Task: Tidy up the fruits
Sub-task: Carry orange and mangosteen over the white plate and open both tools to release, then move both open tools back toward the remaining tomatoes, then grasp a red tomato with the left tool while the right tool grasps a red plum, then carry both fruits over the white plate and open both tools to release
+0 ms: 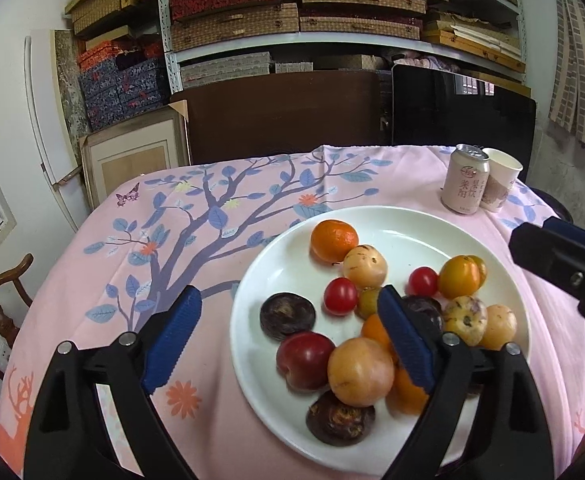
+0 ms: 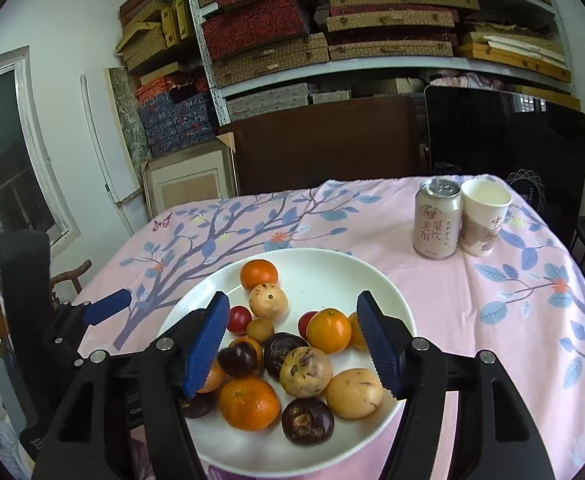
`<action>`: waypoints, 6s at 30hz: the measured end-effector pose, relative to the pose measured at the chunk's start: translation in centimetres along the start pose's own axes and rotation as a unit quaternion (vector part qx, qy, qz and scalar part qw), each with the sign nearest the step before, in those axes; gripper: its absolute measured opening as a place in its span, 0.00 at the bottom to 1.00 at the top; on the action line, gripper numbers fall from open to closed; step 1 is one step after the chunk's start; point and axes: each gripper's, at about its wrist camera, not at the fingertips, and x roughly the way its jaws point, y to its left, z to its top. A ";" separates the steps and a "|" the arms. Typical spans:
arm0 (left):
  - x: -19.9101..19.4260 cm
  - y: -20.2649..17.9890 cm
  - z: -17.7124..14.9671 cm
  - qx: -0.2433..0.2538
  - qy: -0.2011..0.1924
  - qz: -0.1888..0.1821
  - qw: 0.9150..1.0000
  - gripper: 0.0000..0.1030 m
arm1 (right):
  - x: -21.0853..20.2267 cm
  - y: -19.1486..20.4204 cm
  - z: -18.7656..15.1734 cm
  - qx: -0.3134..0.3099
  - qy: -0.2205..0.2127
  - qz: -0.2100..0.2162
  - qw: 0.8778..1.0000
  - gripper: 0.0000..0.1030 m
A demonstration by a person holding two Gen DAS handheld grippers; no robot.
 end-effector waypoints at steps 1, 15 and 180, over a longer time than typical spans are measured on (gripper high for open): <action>-0.7 -0.1 -0.1 0.001 -0.002 -0.002 1.000 0.85 | -0.8 0.1 -0.1 -0.001 -0.005 0.000 1.000 0.65; -8.9 1.1 -8.6 -0.006 0.003 -0.002 1.000 0.91 | -7.6 -2.1 -8.5 0.031 0.007 -0.024 0.999 0.65; -1.5 1.2 0.5 0.017 0.018 -0.077 0.997 0.27 | 0.1 0.8 -2.1 -0.032 0.048 -0.008 0.998 0.38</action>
